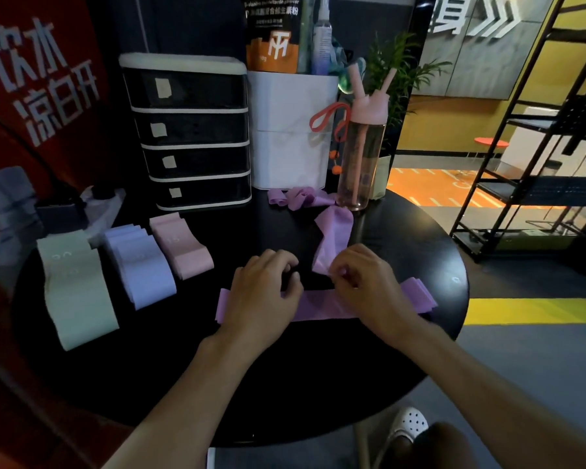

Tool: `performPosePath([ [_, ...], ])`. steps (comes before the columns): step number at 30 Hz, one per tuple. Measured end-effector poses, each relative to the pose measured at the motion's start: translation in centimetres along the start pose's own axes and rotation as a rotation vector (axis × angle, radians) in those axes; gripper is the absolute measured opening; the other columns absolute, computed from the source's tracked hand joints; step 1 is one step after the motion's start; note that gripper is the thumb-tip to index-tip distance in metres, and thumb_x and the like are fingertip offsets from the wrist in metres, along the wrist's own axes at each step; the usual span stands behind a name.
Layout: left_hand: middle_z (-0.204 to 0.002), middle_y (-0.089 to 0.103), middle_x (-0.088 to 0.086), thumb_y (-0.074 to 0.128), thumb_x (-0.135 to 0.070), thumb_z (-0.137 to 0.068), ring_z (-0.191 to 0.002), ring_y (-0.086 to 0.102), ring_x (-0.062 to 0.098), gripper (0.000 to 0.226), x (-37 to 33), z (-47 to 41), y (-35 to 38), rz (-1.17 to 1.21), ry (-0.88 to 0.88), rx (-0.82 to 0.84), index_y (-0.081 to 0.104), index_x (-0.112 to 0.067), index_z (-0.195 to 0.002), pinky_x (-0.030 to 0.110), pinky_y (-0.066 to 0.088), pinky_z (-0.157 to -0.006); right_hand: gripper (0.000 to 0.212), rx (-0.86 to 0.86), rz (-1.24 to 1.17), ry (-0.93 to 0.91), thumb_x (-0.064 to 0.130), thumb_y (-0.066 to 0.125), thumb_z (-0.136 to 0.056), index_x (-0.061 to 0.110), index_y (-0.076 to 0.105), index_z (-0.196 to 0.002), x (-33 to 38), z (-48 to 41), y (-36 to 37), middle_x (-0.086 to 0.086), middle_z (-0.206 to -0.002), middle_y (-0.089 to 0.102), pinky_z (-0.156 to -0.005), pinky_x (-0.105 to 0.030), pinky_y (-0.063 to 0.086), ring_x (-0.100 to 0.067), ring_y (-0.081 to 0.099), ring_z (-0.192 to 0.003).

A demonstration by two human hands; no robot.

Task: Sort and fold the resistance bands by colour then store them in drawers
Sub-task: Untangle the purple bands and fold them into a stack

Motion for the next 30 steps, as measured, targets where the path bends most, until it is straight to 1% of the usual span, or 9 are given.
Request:
performPosePath([
  [4,-0.115,0.060,-0.005,0.058,-0.023,-0.094,-0.105,0.057,0.019,0.027,-0.1,0.2,0.4,0.066,0.000,0.052,0.061,-0.021,-0.120,0.046,0.047,-0.094,0.023,0.070,-0.030,0.032,-0.007,0.067,-0.078,0.016,0.061,-0.078,1.2,2.4,0.3,0.008,-0.089,0.056,-0.066,-0.014,0.045,-0.008,0.057,-0.079],
  [7,-0.134,0.050,-0.011,0.061,-0.023,-0.093,-0.118,0.050,0.012,0.039,-0.9,0.4,1.3,0.064,0.069,0.149,0.054,-0.027,-0.132,0.040,0.042,-0.103,0.022,0.062,-0.046,0.049,-0.004,0.067,-0.081,0.017,0.060,-0.083,1.7,2.8,0.1,0.012,-0.092,0.055,-0.071,-0.011,0.045,-0.004,0.056,-0.084],
  [10,-0.141,0.045,-0.014,0.068,-0.020,-0.088,-0.127,0.042,0.007,0.047,-1.6,0.6,1.8,0.040,0.150,0.179,0.057,-0.028,-0.133,0.031,0.033,-0.105,0.019,0.052,-0.038,0.039,-0.004,0.063,-0.084,0.014,0.062,-0.089,2.3,3.1,0.0,0.011,-0.094,0.055,-0.073,-0.017,0.047,-0.006,0.055,-0.085],
  [16,-0.125,0.057,-0.017,0.057,-0.053,-0.078,-0.120,0.049,0.005,0.051,-2.2,0.9,2.1,0.033,0.191,0.236,0.066,-0.027,-0.120,0.032,0.036,-0.101,0.018,-0.014,-0.006,0.010,-0.002,0.066,-0.086,0.014,0.066,-0.092,2.6,3.2,-0.8,0.010,-0.099,0.052,-0.076,-0.009,0.044,0.001,0.054,-0.090],
  [19,-0.106,0.063,-0.017,0.071,-0.039,-0.085,-0.105,0.054,0.007,0.025,-2.3,0.7,1.7,0.106,0.182,0.193,0.070,-0.026,-0.105,0.039,0.044,-0.094,0.014,-0.016,-0.011,0.012,0.001,0.069,-0.085,0.013,0.066,-0.091,2.7,3.2,-1.0,0.009,-0.099,0.050,-0.076,-0.005,0.042,0.004,0.052,-0.091],
  [22,-0.091,0.065,-0.013,0.072,-0.019,-0.089,-0.091,0.058,0.010,0.003,-2.5,0.7,0.8,0.191,0.174,0.105,0.072,-0.020,-0.092,0.042,0.049,-0.086,0.019,-0.009,-0.041,0.008,0.002,0.070,-0.084,0.013,0.064,-0.098,2.9,3.3,-1.1,0.009,-0.101,0.048,-0.076,-0.006,0.042,0.003,0.051,-0.090],
  [25,-0.088,0.066,-0.009,0.071,-0.014,-0.089,-0.087,0.059,0.010,0.002,-2.5,0.7,0.3,0.257,0.148,0.075,0.073,-0.014,-0.091,0.033,0.048,-0.082,0.028,-0.055,-0.092,0.087,0.009,0.073,-0.084,0.014,0.058,-0.108,2.2,3.3,-1.7,0.014,-0.093,0.047,-0.070,-0.007,0.041,0.001,0.051,-0.081],
  [28,-0.086,0.066,-0.009,0.071,-0.013,-0.090,-0.085,0.061,0.010,0.005,-2.5,0.7,0.0,0.342,0.113,0.068,0.072,-0.017,-0.089,0.022,0.049,-0.076,0.030,-0.084,-0.158,0.147,0.008,0.072,-0.085,0.016,0.055,-0.107,1.9,3.9,-2.1,0.013,-0.070,0.055,-0.064,-0.009,0.040,-0.006,0.054,-0.066],
  [30,-0.085,0.067,-0.011,0.069,-0.014,-0.091,-0.082,0.063,0.006,0.010,-2.5,0.6,-0.1,0.426,0.048,0.071,0.072,-0.022,-0.088,0.015,0.048,-0.072,0.036,-0.027,-0.222,0.179,0.007,0.069,-0.088,0.019,0.052,-0.117,1.9,4.1,-1.8,0.010,-0.071,0.064,-0.066,-0.009,0.042,-0.006,0.060,-0.069],
])
Point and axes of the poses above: each hand's wrist, its own z-axis away from the middle knuckle, its own y-axis out of the palm, x = y × z, the point moved 10 cm from there along -z, towards the middle knuckle
